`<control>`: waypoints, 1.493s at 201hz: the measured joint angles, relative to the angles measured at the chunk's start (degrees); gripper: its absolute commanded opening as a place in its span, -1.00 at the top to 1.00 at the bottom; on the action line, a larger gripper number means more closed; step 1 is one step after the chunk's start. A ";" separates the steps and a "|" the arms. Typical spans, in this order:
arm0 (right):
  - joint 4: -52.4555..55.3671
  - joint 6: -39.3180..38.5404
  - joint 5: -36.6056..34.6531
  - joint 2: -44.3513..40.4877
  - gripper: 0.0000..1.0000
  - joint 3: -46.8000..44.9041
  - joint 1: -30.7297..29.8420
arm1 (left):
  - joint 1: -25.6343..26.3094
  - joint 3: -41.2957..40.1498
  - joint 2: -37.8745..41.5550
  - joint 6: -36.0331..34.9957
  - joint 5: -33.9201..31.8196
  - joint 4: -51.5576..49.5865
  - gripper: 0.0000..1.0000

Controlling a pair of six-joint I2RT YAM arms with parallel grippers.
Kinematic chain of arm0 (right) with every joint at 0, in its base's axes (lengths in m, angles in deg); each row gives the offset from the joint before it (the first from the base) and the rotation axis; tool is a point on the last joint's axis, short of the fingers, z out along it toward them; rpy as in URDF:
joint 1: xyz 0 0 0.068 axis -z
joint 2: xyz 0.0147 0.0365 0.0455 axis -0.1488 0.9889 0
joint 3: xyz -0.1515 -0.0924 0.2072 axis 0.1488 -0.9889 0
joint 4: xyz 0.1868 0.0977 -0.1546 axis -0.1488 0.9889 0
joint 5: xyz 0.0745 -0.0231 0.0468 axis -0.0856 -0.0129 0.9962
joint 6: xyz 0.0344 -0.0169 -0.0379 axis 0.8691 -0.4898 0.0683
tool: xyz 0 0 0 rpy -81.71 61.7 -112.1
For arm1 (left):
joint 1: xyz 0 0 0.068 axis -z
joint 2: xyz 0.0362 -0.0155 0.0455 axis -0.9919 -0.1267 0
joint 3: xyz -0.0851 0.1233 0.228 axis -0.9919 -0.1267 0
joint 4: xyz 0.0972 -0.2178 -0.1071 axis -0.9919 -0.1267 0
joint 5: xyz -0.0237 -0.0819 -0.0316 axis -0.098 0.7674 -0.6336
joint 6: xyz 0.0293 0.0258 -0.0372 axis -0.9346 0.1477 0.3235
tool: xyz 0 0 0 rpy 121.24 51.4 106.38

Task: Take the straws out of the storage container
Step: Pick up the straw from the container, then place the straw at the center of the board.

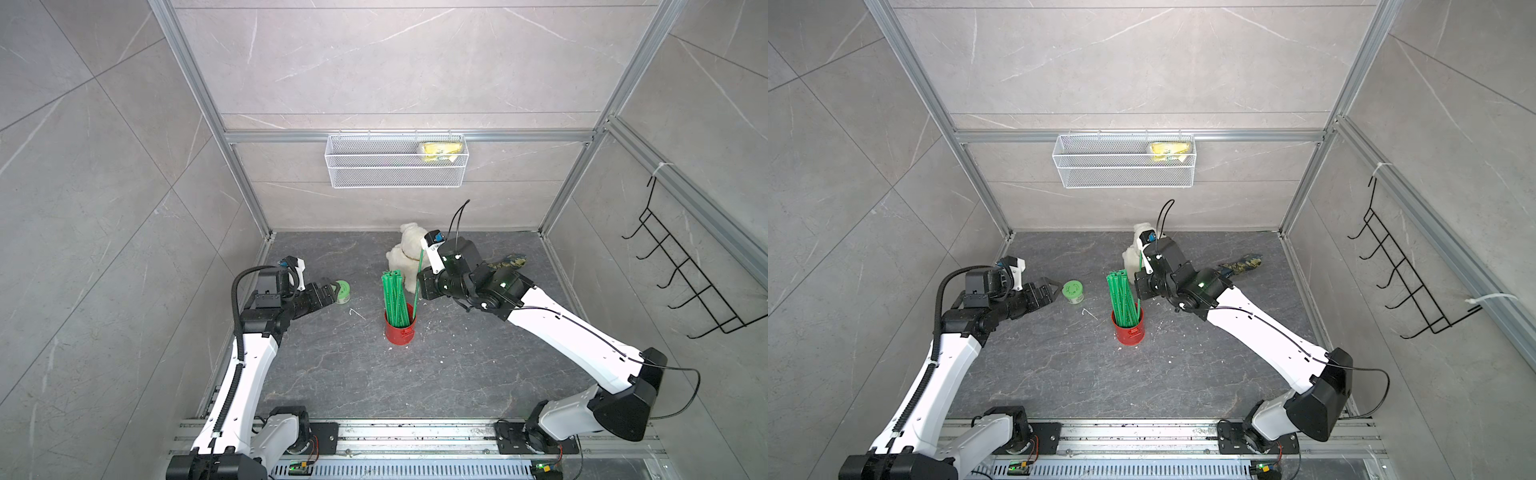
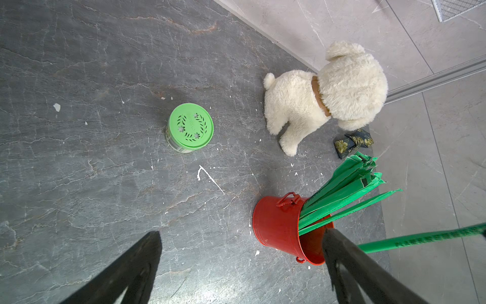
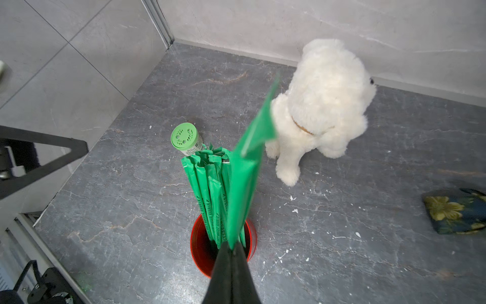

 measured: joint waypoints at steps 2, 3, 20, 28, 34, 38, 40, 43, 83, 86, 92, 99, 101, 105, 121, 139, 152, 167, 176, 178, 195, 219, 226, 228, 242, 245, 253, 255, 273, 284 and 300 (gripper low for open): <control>0.48 -0.02 -0.02 -0.04 1.00 0.55 0.00 | 0.00 0.00 0.00 0.00 0.00 0.00 -0.99; 0.68 -0.07 -0.02 -0.04 1.00 0.76 0.00 | 0.00 0.00 0.00 0.00 0.00 0.00 -0.99; 5.42 -0.74 -0.26 -0.02 1.00 5.68 0.00 | 0.00 0.00 0.00 -0.02 0.00 -0.07 -0.99; 8.11 -0.90 -0.39 -0.02 1.00 8.22 0.00 | 0.00 0.00 0.00 -0.02 0.00 -0.17 -0.99; 10.14 -0.90 -0.55 0.02 1.00 10.12 0.00 | 0.00 0.00 0.00 -0.02 0.00 -0.28 -0.99; 11.63 -0.90 -0.68 0.11 1.00 11.34 0.00 | 0.00 0.00 0.00 -0.02 0.00 -0.35 -0.99; 12.48 -0.90 -0.72 0.17 1.00 12.04 0.00 | 0.00 0.02 0.00 -0.04 0.00 -0.37 -0.99; 13.57 -0.87 -0.83 0.26 1.00 12.90 0.00 | 0.00 0.00 0.00 -0.04 0.00 -0.46 -0.99; 26.75 -0.39 -2.03 2.64 0.97 16.00 0.26 | 0.00 0.02 0.00 -0.04 0.02 -1.25 -0.99; 27.32 -0.35 -1.97 2.78 0.98 15.41 0.31 | 0.00 0.02 0.00 -0.04 0.02 -1.27 -0.99; 28.39 0.07 -1.86 3.10 0.98 13.92 0.48 | 0.00 0.02 0.00 -0.04 0.04 -1.27 -0.99; 29.57 0.55 -1.64 3.45 0.97 11.91 0.70 | 0.00 0.02 -0.02 -0.07 0.07 -1.27 -0.99; 29.94 0.61 -1.57 3.56 0.98 11.23 0.79 | 0.00 0.02 -0.02 -0.07 0.07 -1.27 -0.99; 30.40 0.94 -1.38 3.78 0.98 9.94 0.98 | 0.00 0.02 -0.02 -0.07 0.09 -1.27 -0.99; 31.56 2.10 -0.22 4.79 0.97 4.48 1.97 | 0.00 0.02 -0.24 -0.07 0.28 -1.27 -0.99; 31.71 3.45 1.20 6.23 0.96 -0.55 3.43 | 0.00 0.02 -0.68 -0.07 0.44 -1.29 -0.99; 31.41 4.17 2.29 7.28 0.97 -3.17 4.63 | 0.00 0.02 -0.79 -0.07 0.44 -1.33 -0.99; 30.75 5.01 3.67 8.46 0.96 -5.31 6.12 | 0.00 0.02 -0.81 -0.07 0.44 -1.36 -0.99; 30.12 5.33 4.35 9.22 0.96 -6.38 6.93 | 0.00 0.02 -0.81 -0.07 0.46 -1.36 -0.99; 29.99 5.46 4.57 9.42 0.97 -6.62 7.15 | 0.00 0.02 -0.83 -0.09 0.46 -1.36 -0.99; 28.61 6.05 5.75 11.15 0.96 -8.26 8.41 | 0.00 0.02 -0.96 -0.09 0.46 -1.38 -0.99; 26.03 6.54 7.39 13.57 0.96 -10.29 9.66 | 0.00 0.02 -1.03 -0.11 0.46 -1.40 -0.99; 25.29 6.58 7.82 14.27 0.96 -10.75 9.97 | 0.00 0.02 -1.03 -0.11 0.46 -1.42 -0.99; 25.07 6.64 7.98 14.53 0.96 -10.88 10.05 | 0.00 0.02 -1.03 -0.11 0.46 -1.42 -0.99; 23.61 6.69 8.59 16.13 0.95 -11.52 10.60 | 0.00 0.02 -1.07 -0.13 0.46 -1.42 -0.99; 23.34 6.69 8.81 16.59 0.95 -11.61 10.78 | 0.00 0.02 -1.07 -0.11 0.46 -1.42 -0.99; 22.71 6.69 9.14 17.62 0.93 -11.74 11.13 | 0.00 0.02 -1.09 -0.13 0.46 -1.42 -0.99; 22.60 6.69 9.22 17.79 0.92 -11.74 11.19 | 0.00 0.02 -1.09 -0.13 0.46 -1.42 -0.99; 21.38 6.69 9.75 20.00 0.90 -11.76 11.98 | 0.00 0.02 -1.09 -0.15 0.46 -1.42 -0.99; 20.81 6.69 10.10 21.11 0.89 -11.76 12.46 | 0.00 0.02 -1.09 -0.17 0.46 -1.42 -0.99; 20.15 6.67 10.36 22.05 0.89 -11.74 13.14 | 0.00 0.02 -1.09 -0.17 0.46 -1.42 -0.99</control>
